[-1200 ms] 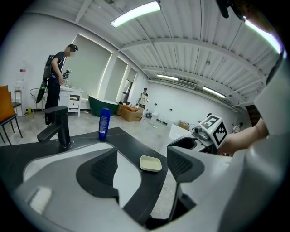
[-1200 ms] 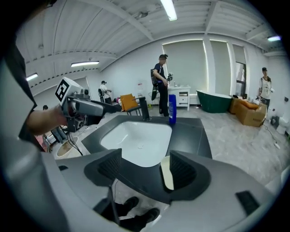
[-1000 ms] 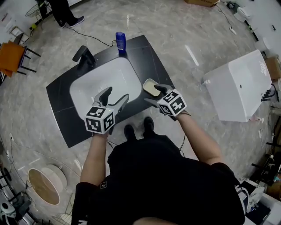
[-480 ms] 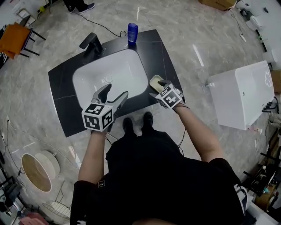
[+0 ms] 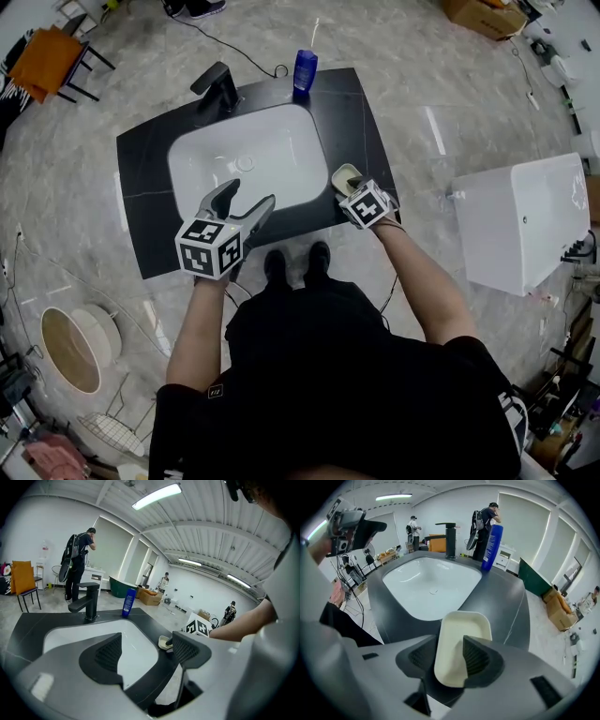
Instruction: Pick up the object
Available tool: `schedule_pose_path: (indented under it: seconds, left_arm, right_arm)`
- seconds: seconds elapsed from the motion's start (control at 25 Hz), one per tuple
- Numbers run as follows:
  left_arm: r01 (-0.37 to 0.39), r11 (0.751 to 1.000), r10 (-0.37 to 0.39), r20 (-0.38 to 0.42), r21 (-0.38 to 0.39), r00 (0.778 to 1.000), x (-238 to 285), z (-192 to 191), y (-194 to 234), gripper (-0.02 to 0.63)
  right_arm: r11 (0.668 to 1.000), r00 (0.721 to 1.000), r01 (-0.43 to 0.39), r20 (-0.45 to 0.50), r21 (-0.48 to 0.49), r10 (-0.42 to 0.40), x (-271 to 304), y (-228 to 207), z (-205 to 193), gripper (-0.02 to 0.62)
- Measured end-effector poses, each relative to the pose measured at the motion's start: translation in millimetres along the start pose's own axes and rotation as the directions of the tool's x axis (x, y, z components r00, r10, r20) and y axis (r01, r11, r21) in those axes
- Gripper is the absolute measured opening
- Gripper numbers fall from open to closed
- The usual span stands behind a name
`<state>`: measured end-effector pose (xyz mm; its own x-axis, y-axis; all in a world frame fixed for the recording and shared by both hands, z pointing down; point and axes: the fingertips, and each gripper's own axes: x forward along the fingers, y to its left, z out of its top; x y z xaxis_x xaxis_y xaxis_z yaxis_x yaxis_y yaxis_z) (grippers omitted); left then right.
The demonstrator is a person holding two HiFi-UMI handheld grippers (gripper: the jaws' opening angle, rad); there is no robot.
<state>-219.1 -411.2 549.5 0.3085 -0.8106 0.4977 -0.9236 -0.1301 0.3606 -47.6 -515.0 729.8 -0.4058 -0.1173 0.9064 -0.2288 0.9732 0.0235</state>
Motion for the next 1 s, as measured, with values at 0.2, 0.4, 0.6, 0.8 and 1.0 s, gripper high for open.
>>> schedule_pose_path:
  seconds: [0.2,0.4,0.6,0.8,1.0]
  left_arm:
    - [-0.018,1.000,0.018,0.002,-0.005,1.000,-7.8,-3.4,1.5,0.344]
    - [-0.020,1.000,0.020,0.002,-0.010,1.000,-9.3,-4.7,2.2,0.342]
    - [-0.006,1.000,0.006,0.022,-0.005,1.000,-5.3,6.0,-6.6,0.336]
    - [0.007,1.000,-0.007,0.037,0.015,0.999,-3.5,18.2,-14.0,0.334]
    - [0.010,1.000,-0.011,0.051,0.021,0.999,-1.2,29.4,-16.5,0.328]
  right_arm:
    - [1.000,1.000,-0.006,-0.006,-0.026,0.005,1.1,2.3,-0.8,0.175]
    - [0.990,1.000,0.007,-0.018,-0.141,-0.010,3.8,15.7,3.9,0.085]
    - [0.986,0.999,0.038,-0.017,-0.163,-0.041,5.8,17.8,4.7,0.039]
    - [0.996,0.996,0.038,0.082,-0.074,-0.032,-20.9,10.2,23.3,0.026]
    - [0.999,0.980,0.033,0.199,-0.004,-0.032,-57.2,-1.4,47.0,0.025]
